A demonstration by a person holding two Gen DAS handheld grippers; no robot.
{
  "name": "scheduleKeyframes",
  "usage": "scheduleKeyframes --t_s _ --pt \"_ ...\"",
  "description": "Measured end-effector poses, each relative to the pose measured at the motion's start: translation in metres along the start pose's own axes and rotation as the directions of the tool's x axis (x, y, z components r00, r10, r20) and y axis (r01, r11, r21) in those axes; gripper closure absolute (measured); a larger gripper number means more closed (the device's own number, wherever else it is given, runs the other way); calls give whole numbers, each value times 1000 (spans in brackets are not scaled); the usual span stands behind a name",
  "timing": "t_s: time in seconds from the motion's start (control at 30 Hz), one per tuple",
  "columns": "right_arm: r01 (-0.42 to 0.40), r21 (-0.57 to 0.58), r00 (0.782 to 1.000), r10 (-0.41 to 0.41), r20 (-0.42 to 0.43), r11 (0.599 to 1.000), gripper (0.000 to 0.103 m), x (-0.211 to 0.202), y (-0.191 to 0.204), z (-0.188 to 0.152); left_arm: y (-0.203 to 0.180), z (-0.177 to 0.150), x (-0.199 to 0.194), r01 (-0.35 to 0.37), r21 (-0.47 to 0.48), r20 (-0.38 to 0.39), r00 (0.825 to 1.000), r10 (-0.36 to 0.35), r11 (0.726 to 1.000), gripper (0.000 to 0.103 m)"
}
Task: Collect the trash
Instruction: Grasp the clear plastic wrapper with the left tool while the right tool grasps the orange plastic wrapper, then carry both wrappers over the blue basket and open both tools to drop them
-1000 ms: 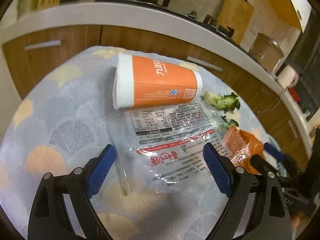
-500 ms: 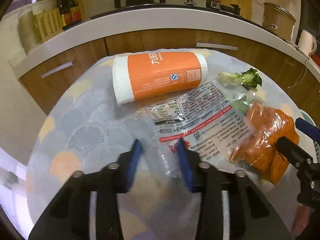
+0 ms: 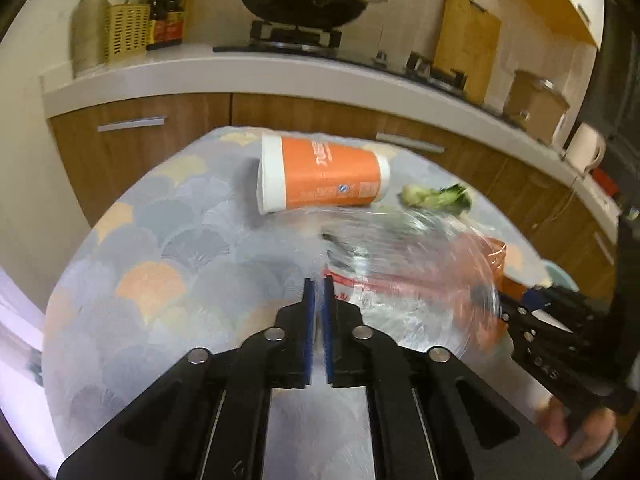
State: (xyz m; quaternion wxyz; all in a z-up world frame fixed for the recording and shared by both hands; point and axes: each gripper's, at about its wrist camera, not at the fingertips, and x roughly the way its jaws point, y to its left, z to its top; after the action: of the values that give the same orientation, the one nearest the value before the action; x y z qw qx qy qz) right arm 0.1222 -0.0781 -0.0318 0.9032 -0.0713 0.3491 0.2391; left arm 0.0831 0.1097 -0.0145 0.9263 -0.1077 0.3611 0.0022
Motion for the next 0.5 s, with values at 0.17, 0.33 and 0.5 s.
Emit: scheduleKeyframes --t_s 0.17,0.33,0.5 --pt "-10 73 999 6 52 997 90 -24 -13 -8 -4 3 -24 19 -1 39 999 -19 1000 102" --pt "5 123 994 -18 108 992 91 -59 -28 -13 -17 7 -41 74 9 62 995 -74 997 102" --pt "41 173 984 -70 163 984 91 -102 -57 -18 -47 7 -49 130 46 73 988 -133 990 102"
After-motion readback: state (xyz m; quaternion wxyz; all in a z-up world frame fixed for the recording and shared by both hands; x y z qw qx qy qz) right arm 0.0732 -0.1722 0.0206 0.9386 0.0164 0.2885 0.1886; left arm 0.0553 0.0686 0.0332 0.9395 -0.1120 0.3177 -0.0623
